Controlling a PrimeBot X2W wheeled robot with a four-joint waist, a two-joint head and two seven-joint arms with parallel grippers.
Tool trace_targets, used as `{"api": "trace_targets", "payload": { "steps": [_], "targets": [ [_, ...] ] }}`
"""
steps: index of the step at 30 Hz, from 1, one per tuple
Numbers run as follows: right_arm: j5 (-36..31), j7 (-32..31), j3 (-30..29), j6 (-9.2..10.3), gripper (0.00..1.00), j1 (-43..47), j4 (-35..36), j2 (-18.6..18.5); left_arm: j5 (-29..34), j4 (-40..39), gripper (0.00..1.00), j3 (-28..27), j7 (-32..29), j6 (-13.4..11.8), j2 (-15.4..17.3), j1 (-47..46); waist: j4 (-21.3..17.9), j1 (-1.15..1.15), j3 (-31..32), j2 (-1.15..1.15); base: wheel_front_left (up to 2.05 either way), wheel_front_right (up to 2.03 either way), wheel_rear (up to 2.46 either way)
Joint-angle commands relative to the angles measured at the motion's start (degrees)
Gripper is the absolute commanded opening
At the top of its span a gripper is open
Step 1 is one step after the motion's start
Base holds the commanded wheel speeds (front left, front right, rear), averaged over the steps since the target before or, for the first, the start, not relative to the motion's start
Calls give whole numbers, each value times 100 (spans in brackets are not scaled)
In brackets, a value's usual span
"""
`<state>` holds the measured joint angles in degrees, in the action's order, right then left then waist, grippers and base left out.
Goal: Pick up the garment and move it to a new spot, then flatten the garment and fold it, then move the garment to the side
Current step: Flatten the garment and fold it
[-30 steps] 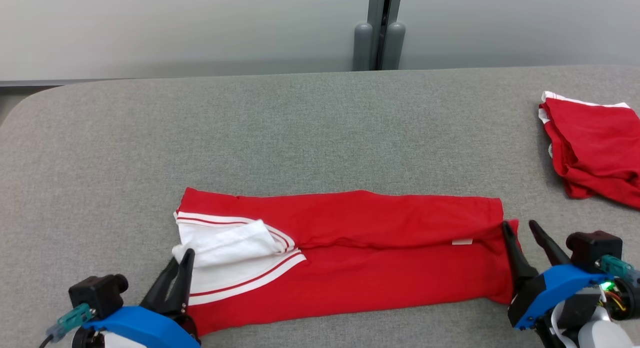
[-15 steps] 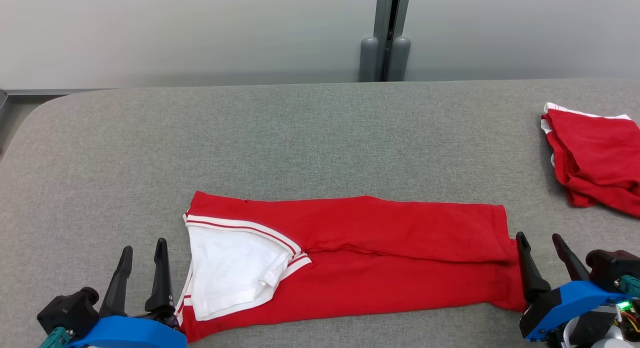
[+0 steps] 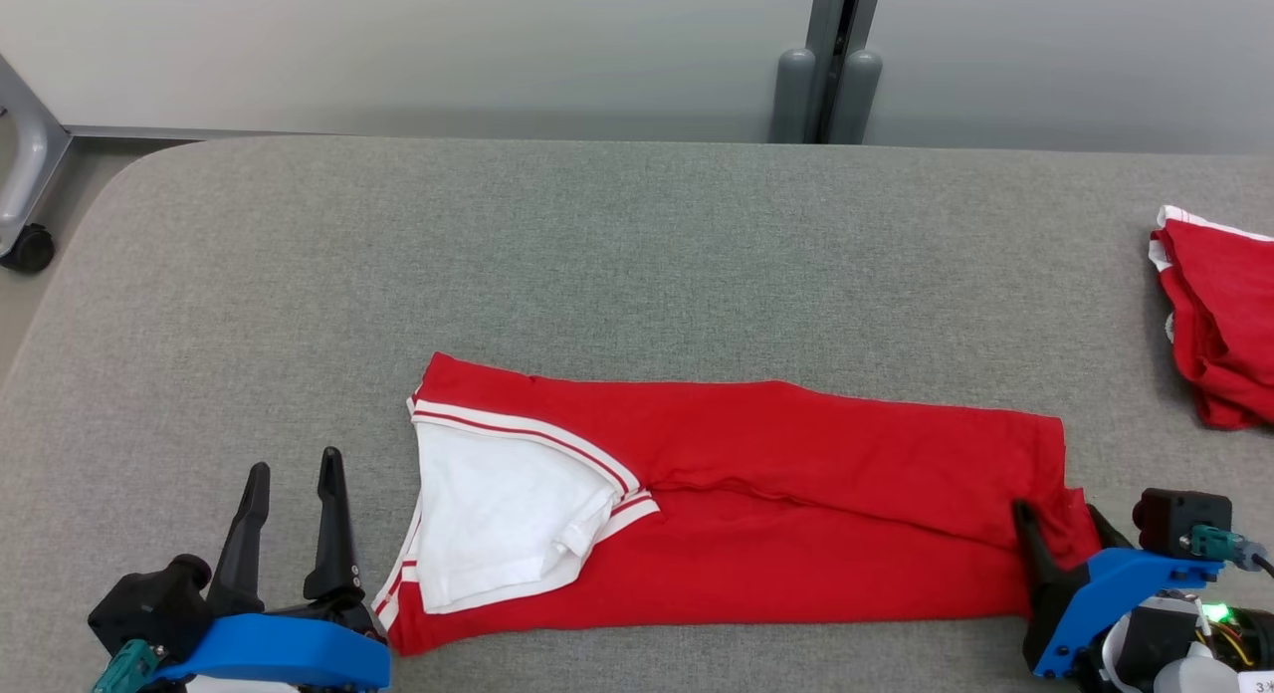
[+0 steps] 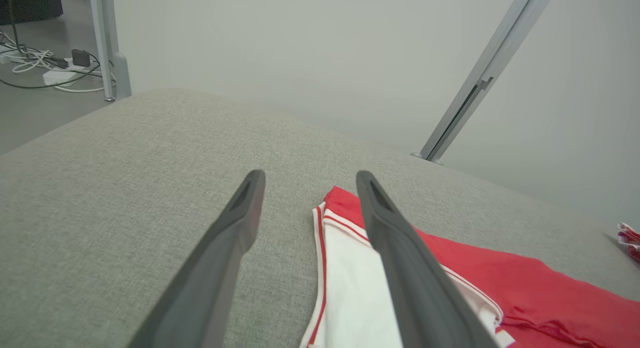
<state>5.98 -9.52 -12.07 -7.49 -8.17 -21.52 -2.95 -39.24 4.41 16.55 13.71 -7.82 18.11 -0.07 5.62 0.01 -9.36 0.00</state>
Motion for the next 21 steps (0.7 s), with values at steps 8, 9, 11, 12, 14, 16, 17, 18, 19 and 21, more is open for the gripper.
{"api": "trace_targets", "payload": {
  "steps": [8, 9, 11, 12, 14, 16, 17, 18, 19, 21],
  "targets": [
    [388, 133, 341, -1, 44, -319, -800, 14, 119, -222, 100, 69, -8, -126, 16, -65, 64, -1, -14, 0, 0, 0, 0],
    [409, 168, 378, -1, 35, -372, -899, 21, 134, -239, 100, 82, -10, -136, 14, -70, 60, -1, -19, 0, 0, 0, 0],
    [432, 256, 426, -1, 22, -473, -1070, 27, 149, -276, 100, 108, -15, -148, 15, -89, 45, -1, -27, 0, 0, 0, 0],
    [385, 311, 414, -1, 0, -523, -1129, 24, 156, -297, 100, 118, -19, -153, 21, -100, 34, -1, -30, 0, 0, 0, 0],
    [335, 445, 350, -1, 0, -624, -1203, 21, 182, -334, 100, 142, -29, -167, 33, -118, -4, -1, -38, 0, 0, 0, 0],
    [269, 547, 245, 3, 0, -703, -1213, -6, 206, -381, 100, 161, -36, -167, 57, -121, -72, -1, -39, 0, 0, 0, 0],
    [217, 597, 178, 5, 0, -721, -1179, -17, 211, -397, 100, 168, -38, -163, 66, -117, -115, -1, -41, 0, 0, 0, 0],
    [171, 636, 102, 5, 0, -729, -1131, -19, 223, -417, 100, 178, -40, -164, 75, -118, -168, -1, -43, 0, 0, 0, 0],
    [107, 674, 21, 5, 0, -717, -1061, -20, 233, -435, 100, 188, -53, -164, 79, -122, -225, -1, -45, 0, 0, 0, 0],
    [28, 680, -117, 4, 0, -656, -885, -26, 253, -480, 100, 197, -78, -170, 96, -119, -369, -1, -53, 0, 0, 0, 0]
  ]
}}
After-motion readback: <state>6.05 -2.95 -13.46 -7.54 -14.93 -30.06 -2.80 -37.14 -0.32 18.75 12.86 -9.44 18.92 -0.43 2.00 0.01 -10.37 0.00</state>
